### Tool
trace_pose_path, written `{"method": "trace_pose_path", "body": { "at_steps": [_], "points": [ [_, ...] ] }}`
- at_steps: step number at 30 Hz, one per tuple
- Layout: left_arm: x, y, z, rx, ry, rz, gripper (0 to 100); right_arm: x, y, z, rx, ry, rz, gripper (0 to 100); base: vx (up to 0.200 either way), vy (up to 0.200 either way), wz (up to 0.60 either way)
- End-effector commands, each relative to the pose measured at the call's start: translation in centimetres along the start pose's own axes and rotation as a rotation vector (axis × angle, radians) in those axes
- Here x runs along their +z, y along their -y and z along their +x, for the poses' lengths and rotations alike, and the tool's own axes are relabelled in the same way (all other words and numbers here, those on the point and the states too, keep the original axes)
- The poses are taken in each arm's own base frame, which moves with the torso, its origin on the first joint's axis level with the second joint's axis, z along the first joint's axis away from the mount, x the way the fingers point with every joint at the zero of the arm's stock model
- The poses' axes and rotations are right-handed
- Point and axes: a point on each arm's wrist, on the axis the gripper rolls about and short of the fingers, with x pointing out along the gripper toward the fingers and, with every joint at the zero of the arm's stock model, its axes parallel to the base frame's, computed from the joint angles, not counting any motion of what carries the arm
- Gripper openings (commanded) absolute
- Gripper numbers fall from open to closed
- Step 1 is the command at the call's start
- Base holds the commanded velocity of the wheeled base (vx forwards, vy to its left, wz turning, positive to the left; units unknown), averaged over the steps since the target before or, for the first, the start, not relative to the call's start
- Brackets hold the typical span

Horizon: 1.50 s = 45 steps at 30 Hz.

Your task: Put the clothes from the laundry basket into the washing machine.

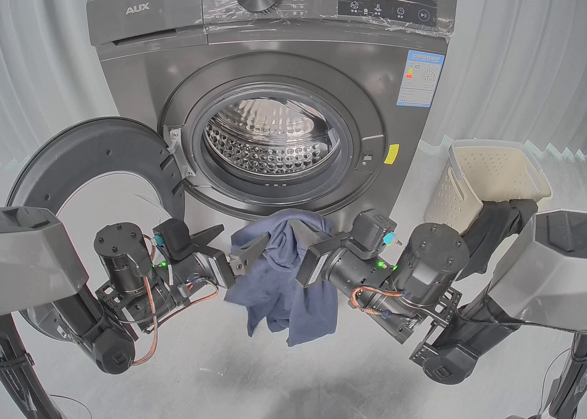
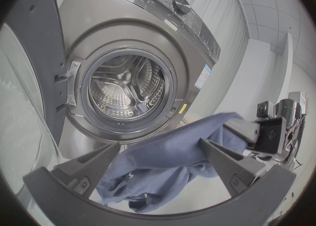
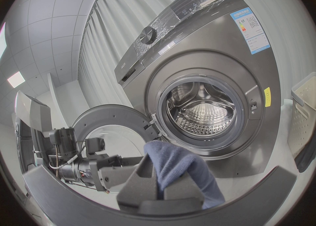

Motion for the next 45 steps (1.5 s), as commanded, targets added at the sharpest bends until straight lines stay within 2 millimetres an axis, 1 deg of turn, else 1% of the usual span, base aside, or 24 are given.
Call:
{"method": "trace_pose_path", "body": {
  "at_steps": [1, 4, 12, 21, 23, 25, 29, 33, 38, 41, 45],
  "points": [
    [-0.9, -0.3, 0.1, 0.011, -0.036, -0.005, 100, 0.6, -0.1, 0.1, 0.003, 0.023, 0.003, 0, 0.000, 0.000, 0.00],
    [-1.4, -0.5, 0.2, 0.015, -0.049, -0.006, 100, 0.7, 0.1, 0.2, -0.003, 0.028, 0.002, 0, 0.000, 0.000, 0.00],
    [-1.6, -0.7, 0.4, 0.028, -0.055, -0.005, 100, 0.9, 0.3, 0.2, -0.007, 0.031, 0.001, 0, 0.000, 0.000, 0.00],
    [-1.3, -2.0, 0.4, 0.070, -0.037, -0.004, 100, 0.8, 0.2, 0.2, -0.006, 0.030, 0.000, 0, 0.000, 0.000, 0.00],
    [-1.4, -2.1, 0.5, 0.073, -0.041, 0.001, 100, 0.8, 0.2, 0.2, -0.004, 0.030, 0.000, 0, 0.000, 0.000, 0.00],
    [-1.9, -2.5, 0.8, 0.082, -0.055, 0.027, 100, 0.8, -0.1, 0.1, 0.002, 0.030, 0.002, 0, 0.000, 0.000, 0.00],
    [-2.7, -2.7, 1.0, 0.085, -0.078, 0.043, 100, 1.1, -0.2, 0.1, 0.005, 0.037, 0.002, 0, 0.000, 0.000, 0.00],
    [-2.9, -2.8, 1.1, 0.087, -0.085, 0.043, 100, 1.2, -0.2, 0.1, 0.007, 0.039, 0.003, 0, 0.000, 0.000, 0.00],
    [-2.6, -2.9, 1.3, 0.090, -0.071, 0.050, 100, 1.1, -0.4, -0.1, 0.011, 0.033, 0.003, 0, 0.000, 0.000, 0.00],
    [-1.8, -3.0, 1.9, 0.117, -0.021, 0.060, 100, 1.1, -0.5, -0.1, 0.014, 0.034, 0.002, 0, 0.000, 0.000, 0.00],
    [-1.4, -2.8, 2.7, 0.104, 0.005, 0.074, 100, 1.2, -0.6, -0.1, 0.015, 0.034, 0.001, 0, 0.000, 0.000, 0.00]
  ]
}}
